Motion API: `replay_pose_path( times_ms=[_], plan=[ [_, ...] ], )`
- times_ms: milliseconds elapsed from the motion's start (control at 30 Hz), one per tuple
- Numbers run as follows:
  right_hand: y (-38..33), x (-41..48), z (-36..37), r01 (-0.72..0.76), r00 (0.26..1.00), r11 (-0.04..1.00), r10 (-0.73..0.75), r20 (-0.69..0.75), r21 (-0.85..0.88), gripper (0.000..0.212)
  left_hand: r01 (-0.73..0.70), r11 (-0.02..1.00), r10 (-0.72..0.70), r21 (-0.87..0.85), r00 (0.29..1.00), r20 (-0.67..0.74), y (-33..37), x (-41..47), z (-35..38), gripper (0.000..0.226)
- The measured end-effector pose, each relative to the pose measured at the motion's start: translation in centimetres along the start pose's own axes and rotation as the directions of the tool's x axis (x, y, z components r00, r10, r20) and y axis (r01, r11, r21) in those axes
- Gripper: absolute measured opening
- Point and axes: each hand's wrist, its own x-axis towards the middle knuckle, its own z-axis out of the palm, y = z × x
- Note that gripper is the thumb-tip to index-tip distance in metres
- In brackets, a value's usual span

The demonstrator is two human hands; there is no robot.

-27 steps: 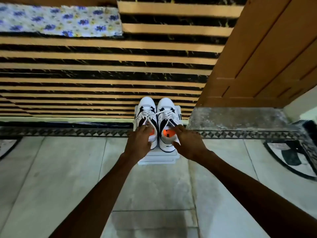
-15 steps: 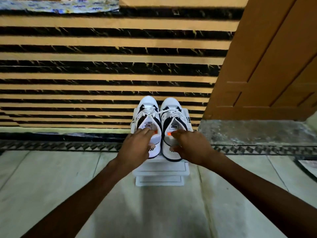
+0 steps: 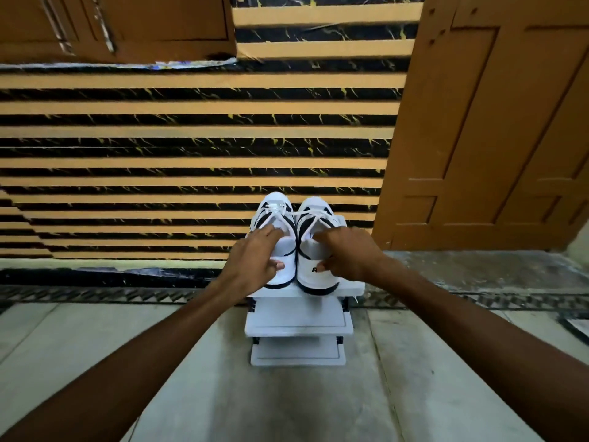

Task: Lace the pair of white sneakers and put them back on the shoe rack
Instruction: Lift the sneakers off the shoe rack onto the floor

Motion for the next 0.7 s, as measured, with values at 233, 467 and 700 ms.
replay_pose_path(
  times_ms=[233,467,700],
  plan=[
    [-3.7,-7.7,-1.5,0.044,0.974,0.995,-0.064,-0.218,-0.092,0.042,-0.098,0.983,0.127,0.155,0.973,-0.192,2.5,-6.9,-3.3,0.044],
    [-8.1,-16.3,-0.9,0.108,0.908,0.981,-0.164,-0.385,-0.163,0.037,-0.152,0.979,0.188,0.132,0.928,-0.321,5.3,-15.7,-4.0,0.041],
    [-11.5,-24.7,6.0,0.076,0.876,0.980,-0.154,-0.457,-0.186,0.017,-0.185,0.983,0.168,-0.020,0.926,-0.339,7.0,-25.2,1.8,0.027]
  ],
)
